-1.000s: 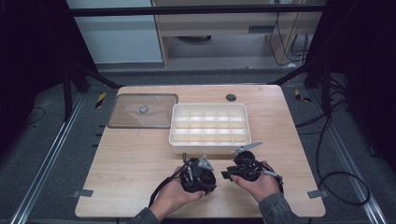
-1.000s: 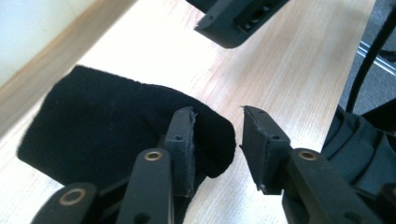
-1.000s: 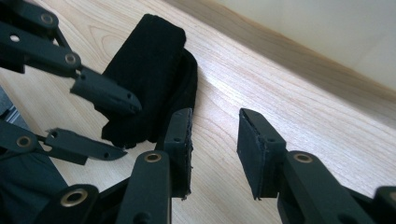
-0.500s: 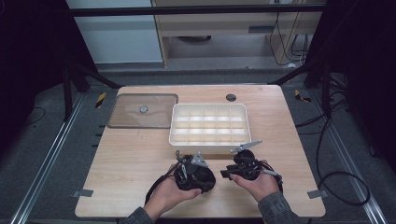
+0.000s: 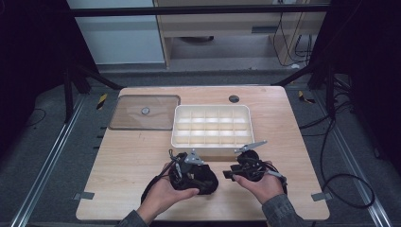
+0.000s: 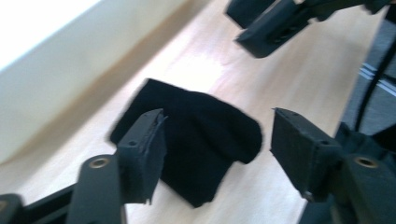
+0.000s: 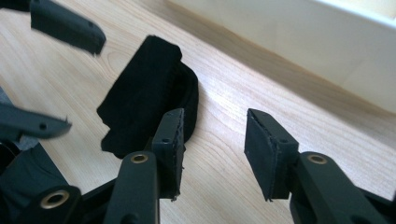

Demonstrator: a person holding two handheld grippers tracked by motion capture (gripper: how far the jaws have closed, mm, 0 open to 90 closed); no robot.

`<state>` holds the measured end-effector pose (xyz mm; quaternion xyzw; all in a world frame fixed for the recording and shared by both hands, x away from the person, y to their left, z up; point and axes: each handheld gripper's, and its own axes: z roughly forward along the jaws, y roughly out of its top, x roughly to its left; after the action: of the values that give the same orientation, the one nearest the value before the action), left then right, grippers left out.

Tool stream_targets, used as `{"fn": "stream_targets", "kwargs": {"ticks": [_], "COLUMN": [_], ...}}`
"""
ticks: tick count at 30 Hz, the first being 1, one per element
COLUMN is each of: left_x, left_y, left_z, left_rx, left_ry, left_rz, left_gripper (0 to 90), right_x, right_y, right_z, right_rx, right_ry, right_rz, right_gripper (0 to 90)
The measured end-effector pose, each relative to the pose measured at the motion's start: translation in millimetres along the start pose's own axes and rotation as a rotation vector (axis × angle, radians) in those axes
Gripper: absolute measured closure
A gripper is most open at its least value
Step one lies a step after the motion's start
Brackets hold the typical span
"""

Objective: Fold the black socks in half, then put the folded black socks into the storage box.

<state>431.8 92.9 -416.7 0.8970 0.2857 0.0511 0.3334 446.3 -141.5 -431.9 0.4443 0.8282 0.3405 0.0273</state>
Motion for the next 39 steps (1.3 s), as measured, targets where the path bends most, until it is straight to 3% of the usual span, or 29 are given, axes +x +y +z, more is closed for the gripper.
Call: {"fn": "stream_targets", "kwargs": {"ticks": [2, 10, 12, 16, 18, 20, 22, 23, 25, 29, 33, 38, 39], "left_x": [6.9, 43.1, 53.4, 76.1, 86.3, 95.9, 103.6, 106.5, 112.6, 124.3, 132.9, 135.5, 135.9], "left_y": [-3.4, -35.3, -47.7, -78.6, -93.5, -108.1, -121.9, -128.6, -141.7, -155.5, -165.5, -169.3, -170.8], "left_z": [-4.0, -19.4, -21.7, -23.6, -25.0, -27.2, -30.4, -32.8, -38.2, -50.7, -45.7, -44.7, -43.6], "left_rx": [0.005, -0.030, -0.024, -0.043, -0.033, -0.042, -0.071, -0.081, -0.085, -0.130, -0.094, -0.108, -0.105], "left_ry": [0.038, 0.116, 0.153, 0.180, 0.214, 0.223, 0.203, 0.206, 0.266, 0.313, 0.347, 0.378, 0.396], "left_rz": [-0.016, -0.148, -0.152, -0.224, -0.226, -0.260, -0.297, -0.295, -0.284, -0.343, -0.360, -0.339, -0.311], "left_gripper": [27.7, 10.8, 8.2, 6.1, 6.0, 5.7, 6.0, 5.6, 4.9, 5.9, 6.0, 4.5, 4.3], "right_x": [2.7, 12.9, 14.8, 19.2, 21.6, 23.4, 25.5, 27.0, 30.2, 32.7, 34.2, 37.3, 36.9], "right_y": [2.6, 10.9, 11.7, 13.4, 15.2, 17.5, 19.9, 21.0, 22.5, 24.2, 24.9, 26.7, 26.9], "right_z": [-1.4, 2.4, 3.4, 6.1, 8.0, 9.3, 10.9, 12.2, 14.5, 20.5, 26.7, 35.5, 37.5], "right_rx": [-0.002, 0.010, 0.007, 0.017, 0.027, 0.026, 0.027, 0.029, 0.038, 0.062, 0.076, 0.101, 0.103], "right_ry": [0.003, 0.002, -0.006, -0.016, -0.015, -0.010, 0.008, 0.007, 0.004, -0.004, -0.003, 0.002, -0.002], "right_rz": [0.006, -0.009, -0.007, 0.001, 0.000, -0.006, -0.008, -0.008, -0.011, -0.015, -0.021, -0.023, -0.028], "right_gripper": [55.9, 47.0, 41.7, 34.7, 31.3, 27.9, 27.1, 27.3, 29.2, 31.6, 33.5, 37.2, 37.6]}}
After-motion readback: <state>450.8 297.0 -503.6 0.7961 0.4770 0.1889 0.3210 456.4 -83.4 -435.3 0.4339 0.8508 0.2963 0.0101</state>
